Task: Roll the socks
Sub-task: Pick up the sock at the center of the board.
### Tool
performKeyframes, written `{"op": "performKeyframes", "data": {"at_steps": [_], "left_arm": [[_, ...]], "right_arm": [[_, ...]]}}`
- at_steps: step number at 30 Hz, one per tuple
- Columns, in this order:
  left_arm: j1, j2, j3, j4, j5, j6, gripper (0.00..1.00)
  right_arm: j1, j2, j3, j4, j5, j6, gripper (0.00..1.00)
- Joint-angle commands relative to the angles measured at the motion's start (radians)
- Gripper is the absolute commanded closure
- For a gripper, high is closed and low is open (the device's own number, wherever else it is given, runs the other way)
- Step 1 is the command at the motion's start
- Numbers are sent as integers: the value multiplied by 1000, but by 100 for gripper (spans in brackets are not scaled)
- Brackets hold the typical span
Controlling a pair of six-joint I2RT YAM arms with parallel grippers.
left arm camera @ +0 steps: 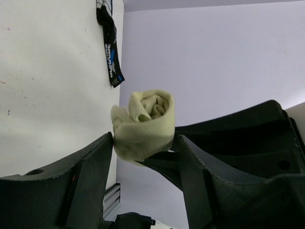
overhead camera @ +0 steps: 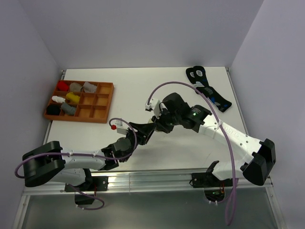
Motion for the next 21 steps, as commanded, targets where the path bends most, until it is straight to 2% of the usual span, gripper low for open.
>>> {"op": "performKeyframes", "data": {"at_steps": [1,10,16,21], "left_arm": [[11,20,42,51,13,7,38],[15,48,47,86,33,3,40],[22,11,48,-31,41,-13,39],[22,-32,14,-62,41,-25,38]], "right_arm": [[18,-43,-3,32,-10,19,94],[29,-23,-12,49,1,27,95],[29,-19,1,47,65,15,95],[29,-23,-4,66,115,4,95]]}}
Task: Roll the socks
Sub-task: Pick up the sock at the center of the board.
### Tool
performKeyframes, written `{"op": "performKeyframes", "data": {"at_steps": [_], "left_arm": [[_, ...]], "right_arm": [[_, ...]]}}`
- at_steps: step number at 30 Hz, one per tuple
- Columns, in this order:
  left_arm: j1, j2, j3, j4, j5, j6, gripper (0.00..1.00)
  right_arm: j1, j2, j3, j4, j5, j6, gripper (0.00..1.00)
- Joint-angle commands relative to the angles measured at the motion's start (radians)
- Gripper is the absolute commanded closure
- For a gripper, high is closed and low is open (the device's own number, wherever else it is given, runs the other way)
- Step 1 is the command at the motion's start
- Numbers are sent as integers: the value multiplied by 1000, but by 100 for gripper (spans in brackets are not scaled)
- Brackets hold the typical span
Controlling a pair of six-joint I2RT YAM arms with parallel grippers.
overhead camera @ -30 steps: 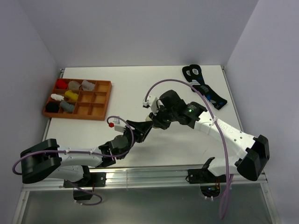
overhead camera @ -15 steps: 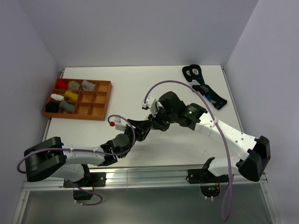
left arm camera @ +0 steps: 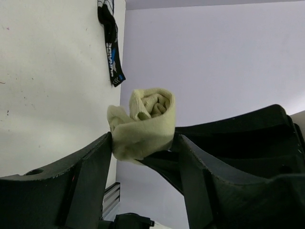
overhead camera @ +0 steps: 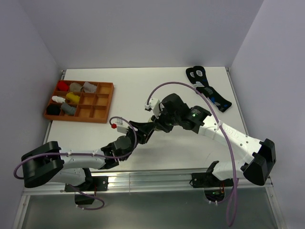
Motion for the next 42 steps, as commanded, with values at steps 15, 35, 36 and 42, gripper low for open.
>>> {"op": "performKeyframes", "data": {"at_steps": [15,35,36,42], "left_arm": [[3,-38,-3,-7,28,-30,37],[3,-27,38,35,32,3,36],[3,-32,42,12,32,2,36],[3,-40,35,36,21,6,37]], "right_arm": [[12,-23,-9,107,132,-13,96],[62,-22,-23,118,174,-1,96],[62,-23,-25,119,175,-2,96],[78,-23,-25,119,174,8,96]]}}
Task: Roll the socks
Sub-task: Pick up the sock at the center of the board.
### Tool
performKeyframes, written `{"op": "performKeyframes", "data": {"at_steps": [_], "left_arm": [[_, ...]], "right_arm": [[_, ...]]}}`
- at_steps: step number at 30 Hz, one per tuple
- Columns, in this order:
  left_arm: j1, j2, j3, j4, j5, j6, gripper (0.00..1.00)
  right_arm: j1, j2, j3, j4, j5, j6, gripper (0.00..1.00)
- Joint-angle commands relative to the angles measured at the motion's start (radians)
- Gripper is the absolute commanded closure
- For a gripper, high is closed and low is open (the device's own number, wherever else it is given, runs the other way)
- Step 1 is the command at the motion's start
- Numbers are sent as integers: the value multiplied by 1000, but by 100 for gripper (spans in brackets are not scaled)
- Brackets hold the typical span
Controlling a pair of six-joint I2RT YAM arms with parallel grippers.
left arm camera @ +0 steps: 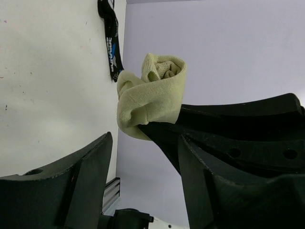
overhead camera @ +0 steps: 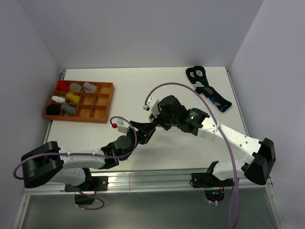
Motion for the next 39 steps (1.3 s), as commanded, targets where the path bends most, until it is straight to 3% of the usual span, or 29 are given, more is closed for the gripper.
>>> {"op": "performKeyframes", "data": {"at_steps": [1,15,28,39], "left_arm": [[3,-28,30,56,-6,11,37],[4,-75,-1,62,-39,5,41],[0,-155,-40,-27,-90,-30,41],[-5,-114,20,-17,-87,1,40]], "right_arm": [[34,-23,-13,42,-29,19,96],[44,-25,4,28,-34,28,97],[44,-41,21,31,-19,33,98],[44,-60,31,45,11,45,98]]}}
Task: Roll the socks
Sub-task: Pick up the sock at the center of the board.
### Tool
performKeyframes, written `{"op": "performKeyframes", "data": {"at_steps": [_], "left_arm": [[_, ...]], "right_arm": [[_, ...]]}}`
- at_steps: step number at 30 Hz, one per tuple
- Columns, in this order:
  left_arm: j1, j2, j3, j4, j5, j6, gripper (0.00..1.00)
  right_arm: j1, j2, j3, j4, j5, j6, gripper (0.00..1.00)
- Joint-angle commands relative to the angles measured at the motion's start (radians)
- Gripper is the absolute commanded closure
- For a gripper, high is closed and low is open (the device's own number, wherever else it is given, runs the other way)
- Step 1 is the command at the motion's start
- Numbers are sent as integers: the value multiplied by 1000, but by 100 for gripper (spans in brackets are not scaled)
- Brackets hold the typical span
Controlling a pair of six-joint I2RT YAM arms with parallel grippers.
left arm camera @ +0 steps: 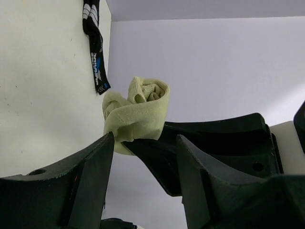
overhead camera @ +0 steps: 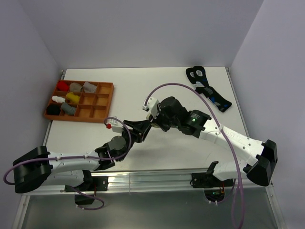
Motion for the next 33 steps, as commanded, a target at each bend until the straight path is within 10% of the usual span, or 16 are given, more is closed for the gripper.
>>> {"op": "performKeyframes", "data": {"at_steps": [1,33], "left_arm": [[-3,12,43,23,-17,1,39],[23,101,78,60,73,-21,39]], "right_arm": [[8,-28,34,22,9,12,98],[46,-6,68,27,-3,18,98]]}}
